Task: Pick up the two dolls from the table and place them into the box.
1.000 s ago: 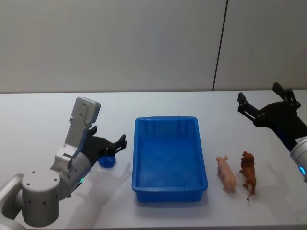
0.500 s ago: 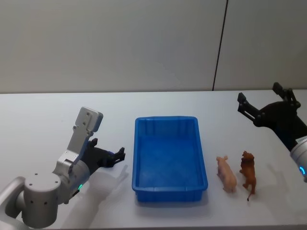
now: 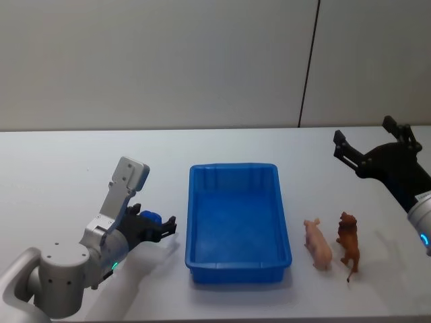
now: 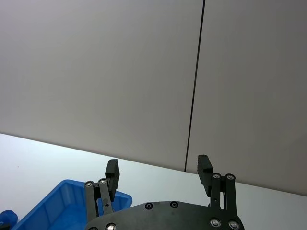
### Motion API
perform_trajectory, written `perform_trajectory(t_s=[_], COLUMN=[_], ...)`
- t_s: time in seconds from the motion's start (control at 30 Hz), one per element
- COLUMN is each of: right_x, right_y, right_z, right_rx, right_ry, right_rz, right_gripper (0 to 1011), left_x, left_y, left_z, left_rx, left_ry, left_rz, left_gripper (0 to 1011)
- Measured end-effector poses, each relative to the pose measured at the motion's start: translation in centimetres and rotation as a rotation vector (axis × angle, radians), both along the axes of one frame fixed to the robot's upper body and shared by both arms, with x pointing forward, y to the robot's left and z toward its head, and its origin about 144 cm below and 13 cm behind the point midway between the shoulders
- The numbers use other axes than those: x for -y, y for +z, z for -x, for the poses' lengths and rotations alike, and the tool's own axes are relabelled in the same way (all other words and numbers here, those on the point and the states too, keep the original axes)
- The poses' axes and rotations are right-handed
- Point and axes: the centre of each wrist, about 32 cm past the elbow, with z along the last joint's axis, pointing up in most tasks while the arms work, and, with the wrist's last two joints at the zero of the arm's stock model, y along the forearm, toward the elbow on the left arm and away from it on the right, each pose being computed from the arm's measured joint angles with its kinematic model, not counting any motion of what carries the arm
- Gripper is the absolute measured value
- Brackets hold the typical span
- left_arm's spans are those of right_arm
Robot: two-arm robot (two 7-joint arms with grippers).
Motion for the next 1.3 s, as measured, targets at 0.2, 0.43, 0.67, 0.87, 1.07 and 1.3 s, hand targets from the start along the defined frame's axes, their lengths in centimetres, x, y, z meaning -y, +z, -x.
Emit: perform_trajectory(t_s=[0.2,0.43,0.67,0.87,1.07,1.3], right_x=[0.0,0.0,0.0,0.0,0.0,0.0], right_y=[0.0,0.0,0.0,0.0,0.0,0.0], right_z=[0.0,0.0,0.0,0.0,0.0,0.0], right_rx=[0.0,0.0,0.0,0.0,0.0,0.0], right_ry=[0.0,0.0,0.0,0.0,0.0,0.0], right_rz=[0.0,0.0,0.0,0.0,0.0,0.0], right_gripper=[1001,1001,1001,1001,1001,1001], left_x=[-0.1,-0.1,-0.2,-0.2,-0.1,0.0], left_y=[-0.5,-0.8,-1.0,-0.9,-0.4,0.8], left_z=[-0.3,-0.4,-0.4,-0.3,-0.2,0.0], left_rx=[-0.024,-0.041,-0.047,-0.042,-0.013,0.051], left_ry=[-0.004,-0.002,0.002,0.008,0.012,0.007], left_rz=[-0.002,-0.005,-0.008,-0.015,-0.022,-0.026], left_gripper=[846,642,404,346,305,266])
